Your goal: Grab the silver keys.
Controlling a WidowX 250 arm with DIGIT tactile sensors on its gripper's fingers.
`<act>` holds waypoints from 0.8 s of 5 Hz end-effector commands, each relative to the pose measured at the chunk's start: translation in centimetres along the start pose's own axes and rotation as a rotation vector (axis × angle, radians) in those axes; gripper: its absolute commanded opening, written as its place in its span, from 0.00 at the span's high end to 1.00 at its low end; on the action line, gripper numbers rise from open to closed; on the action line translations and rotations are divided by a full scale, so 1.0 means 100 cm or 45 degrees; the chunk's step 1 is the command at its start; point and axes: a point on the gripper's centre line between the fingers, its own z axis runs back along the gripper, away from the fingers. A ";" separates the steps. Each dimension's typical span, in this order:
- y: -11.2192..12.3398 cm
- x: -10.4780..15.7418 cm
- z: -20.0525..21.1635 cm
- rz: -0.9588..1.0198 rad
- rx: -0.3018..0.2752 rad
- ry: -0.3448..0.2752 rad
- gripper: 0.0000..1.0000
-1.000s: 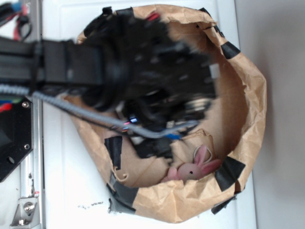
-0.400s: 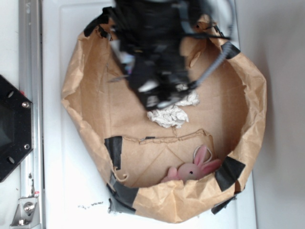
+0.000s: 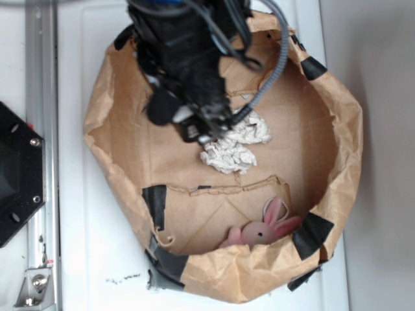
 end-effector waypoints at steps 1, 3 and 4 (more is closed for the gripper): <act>-0.020 -0.002 0.021 -0.067 0.045 -0.155 1.00; -0.031 -0.004 0.033 -0.087 0.017 -0.149 1.00; -0.037 -0.004 0.035 -0.085 0.016 -0.166 1.00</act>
